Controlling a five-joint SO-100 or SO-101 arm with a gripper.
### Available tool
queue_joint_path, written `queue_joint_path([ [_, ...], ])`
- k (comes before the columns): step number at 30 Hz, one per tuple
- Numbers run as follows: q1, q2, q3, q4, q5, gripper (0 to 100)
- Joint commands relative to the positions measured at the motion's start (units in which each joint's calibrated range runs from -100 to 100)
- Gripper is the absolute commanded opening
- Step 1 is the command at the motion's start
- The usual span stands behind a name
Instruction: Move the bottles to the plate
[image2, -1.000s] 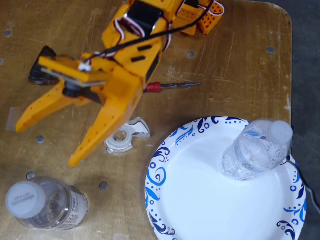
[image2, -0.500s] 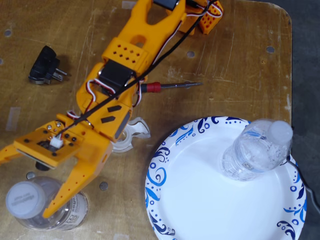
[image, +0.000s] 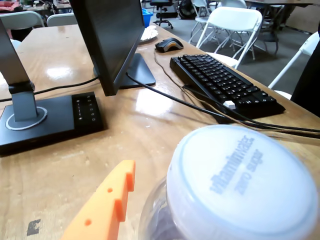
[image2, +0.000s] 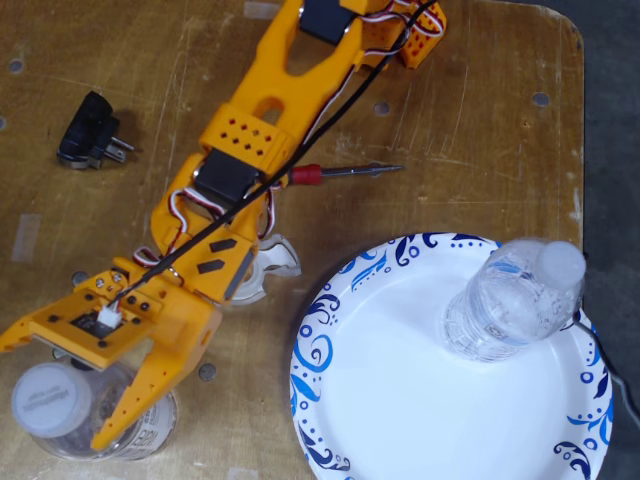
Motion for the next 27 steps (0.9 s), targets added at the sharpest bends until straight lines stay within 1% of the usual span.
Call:
queue_joint_path([
  [1, -0.4, 1.5, -6.9, -0.7, -0.3, 44],
  [9, -0.4, 7.8, -16.2, 0.2, -0.3, 43],
  [11, -0.4, 8.7, -17.5, 0.2, -0.3, 40],
  [16, 0.6, 9.2, -17.8, -0.3, -0.4, 26],
  [19, 1.3, 9.2, -17.8, -0.1, -0.4, 21],
  [22, 2.2, 9.2, -17.5, -0.3, -0.4, 18],
  [27, 3.6, 9.1, -17.8, 0.1, -0.4, 17],
])
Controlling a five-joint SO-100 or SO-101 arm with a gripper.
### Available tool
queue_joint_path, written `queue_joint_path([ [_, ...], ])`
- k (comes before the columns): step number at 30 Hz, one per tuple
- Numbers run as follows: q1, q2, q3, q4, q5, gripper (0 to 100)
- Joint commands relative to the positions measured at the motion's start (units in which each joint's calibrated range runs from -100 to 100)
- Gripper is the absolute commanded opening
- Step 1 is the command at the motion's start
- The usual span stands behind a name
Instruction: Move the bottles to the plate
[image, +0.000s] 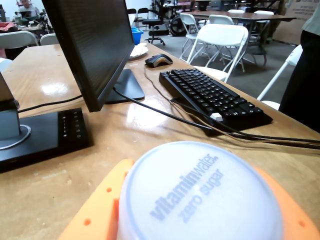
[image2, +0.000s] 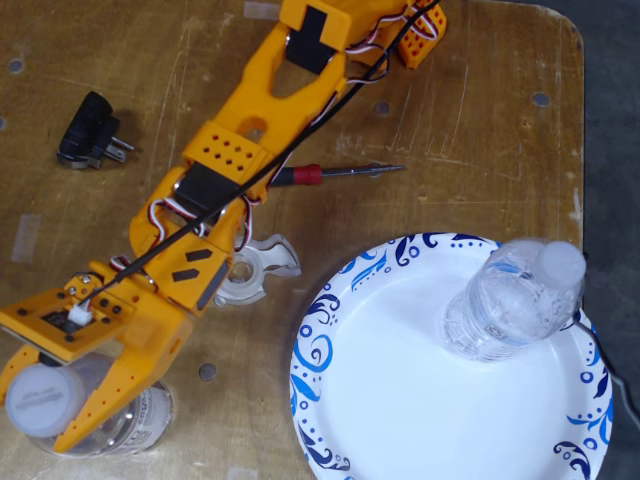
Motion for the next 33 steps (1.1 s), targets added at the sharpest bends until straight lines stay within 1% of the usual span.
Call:
queue_joint_path([
  [1, 1.0, -0.7, -3.3, 0.2, 0.1, 17],
  [13, 1.2, -2.6, -4.7, 1.2, 0.2, 17],
  [16, 0.5, -6.7, -7.1, 9.4, 0.2, 17],
  [21, -2.3, -16.4, -14.5, 28.7, -0.2, 17],
  [25, -6.6, -23.1, -17.9, 42.1, -3.3, 17],
  [30, -14.2, -29.1, -19.5, 53.5, -5.5, 17],
  [33, -18.3, -31.7, -19.6, 59.4, -5.5, 17],
])
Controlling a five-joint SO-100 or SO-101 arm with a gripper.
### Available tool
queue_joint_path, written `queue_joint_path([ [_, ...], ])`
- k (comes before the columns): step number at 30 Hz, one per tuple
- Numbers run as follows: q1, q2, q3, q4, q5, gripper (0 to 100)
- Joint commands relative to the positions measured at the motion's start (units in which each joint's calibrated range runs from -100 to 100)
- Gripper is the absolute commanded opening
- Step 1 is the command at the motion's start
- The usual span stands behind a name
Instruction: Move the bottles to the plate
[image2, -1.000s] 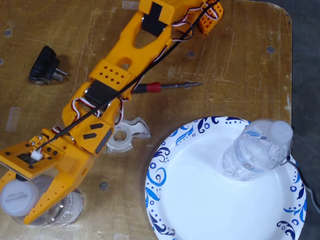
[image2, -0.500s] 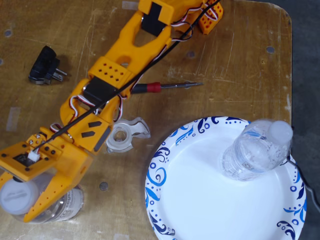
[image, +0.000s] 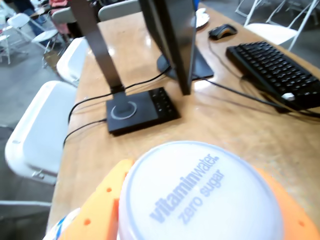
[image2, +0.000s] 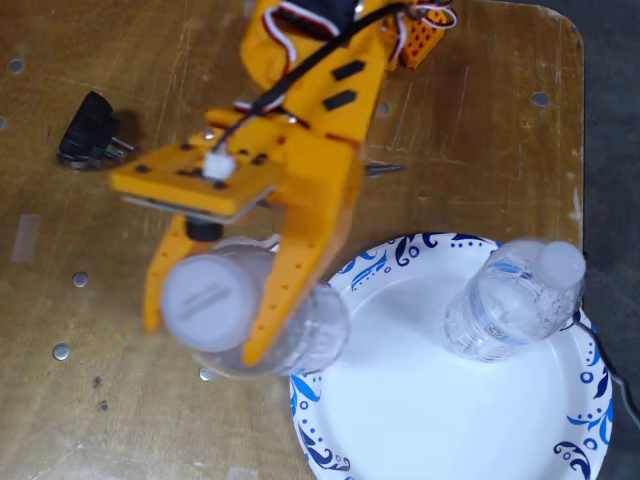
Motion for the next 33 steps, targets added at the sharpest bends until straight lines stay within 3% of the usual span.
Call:
queue_joint_path([
  [1, -3.8, -6.6, -2.7, 6.1, -0.4, 17],
  [6, -7.5, -10.8, -2.7, 14.7, -0.3, 17],
  [13, -5.4, -20.9, -2.7, 33.9, 2.4, 5],
  [18, -3.4, -28.9, -1.7, 42.8, 4.2, 2],
  [27, -3.4, -48.4, 22.3, 40.9, 3.6, 2],
  [33, -4.5, -56.7, 56.7, 15.0, 2.0, 1],
])
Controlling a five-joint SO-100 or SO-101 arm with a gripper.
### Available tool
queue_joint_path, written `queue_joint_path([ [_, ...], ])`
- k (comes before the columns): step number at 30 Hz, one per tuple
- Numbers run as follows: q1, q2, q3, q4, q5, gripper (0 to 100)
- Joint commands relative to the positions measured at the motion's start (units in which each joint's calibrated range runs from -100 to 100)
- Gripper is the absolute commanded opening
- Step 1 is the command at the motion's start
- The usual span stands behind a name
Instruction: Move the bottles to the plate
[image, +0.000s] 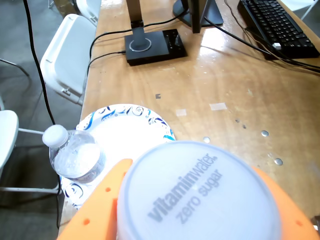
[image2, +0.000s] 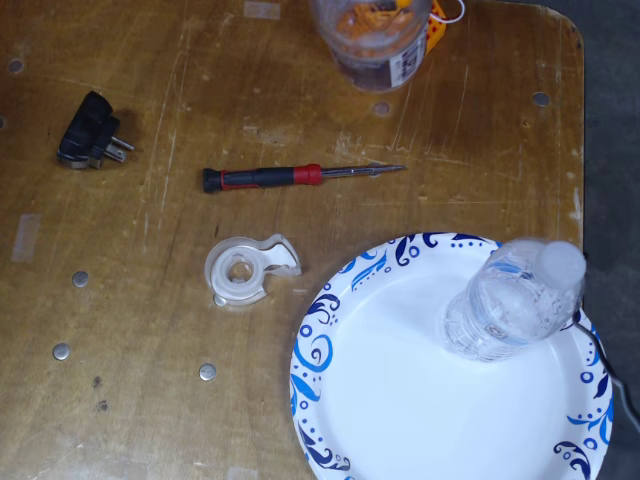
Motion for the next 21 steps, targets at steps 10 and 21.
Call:
queue_joint_path([
  [10, -2.9, -7.7, 56.2, -65.5, -4.3, 2],
  [21, -6.0, 2.7, 68.9, -99.3, -1.7, 2],
])
